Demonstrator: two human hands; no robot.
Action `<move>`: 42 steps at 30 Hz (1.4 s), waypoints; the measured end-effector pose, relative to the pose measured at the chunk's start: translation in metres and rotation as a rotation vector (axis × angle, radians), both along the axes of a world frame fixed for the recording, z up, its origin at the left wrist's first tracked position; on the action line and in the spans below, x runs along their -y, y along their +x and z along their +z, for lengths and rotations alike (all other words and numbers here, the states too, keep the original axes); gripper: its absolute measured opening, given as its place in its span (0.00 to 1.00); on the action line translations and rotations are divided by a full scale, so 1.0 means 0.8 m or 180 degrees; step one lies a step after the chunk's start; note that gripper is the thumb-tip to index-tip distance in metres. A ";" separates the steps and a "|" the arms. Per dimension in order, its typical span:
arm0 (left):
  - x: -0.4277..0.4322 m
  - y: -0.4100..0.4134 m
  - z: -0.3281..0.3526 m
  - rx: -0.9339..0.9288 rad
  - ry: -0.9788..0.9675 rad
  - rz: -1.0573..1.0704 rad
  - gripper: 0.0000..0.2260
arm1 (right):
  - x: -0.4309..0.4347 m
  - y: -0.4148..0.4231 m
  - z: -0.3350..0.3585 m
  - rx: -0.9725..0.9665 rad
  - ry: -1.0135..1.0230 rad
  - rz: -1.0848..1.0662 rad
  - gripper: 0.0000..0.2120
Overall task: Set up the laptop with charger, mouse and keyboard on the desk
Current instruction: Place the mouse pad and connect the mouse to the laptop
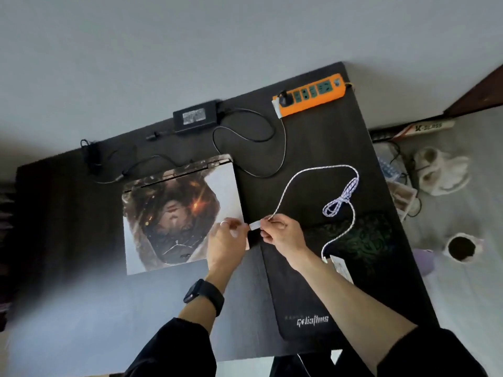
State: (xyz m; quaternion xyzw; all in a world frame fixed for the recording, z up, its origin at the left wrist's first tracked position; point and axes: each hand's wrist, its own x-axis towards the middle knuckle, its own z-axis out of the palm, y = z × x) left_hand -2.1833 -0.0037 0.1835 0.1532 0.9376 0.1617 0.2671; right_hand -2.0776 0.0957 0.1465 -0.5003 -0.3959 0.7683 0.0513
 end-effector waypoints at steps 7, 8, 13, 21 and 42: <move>-0.041 -0.033 -0.040 -0.0608 -0.0791 -0.0732 0.34 | -0.003 -0.017 -0.028 0.0432 0.0240 -0.0834 0.03; -0.046 -0.033 -0.043 -0.0664 -0.0847 -0.0765 0.33 | -0.004 -0.016 -0.029 0.0418 0.0220 -0.0867 0.04; -0.045 -0.029 -0.055 -0.0913 -0.0957 -0.0753 0.28 | -0.001 -0.011 -0.033 0.0331 0.0219 -0.0832 0.05; -0.058 -0.029 -0.053 -0.1058 -0.0628 -0.0354 0.26 | -0.009 -0.015 -0.035 0.0252 -0.0016 -0.0901 0.05; -0.026 -0.068 -0.028 -0.0798 -0.0936 -0.1214 0.37 | -0.026 -0.076 -0.038 0.0650 0.0347 -0.0314 0.08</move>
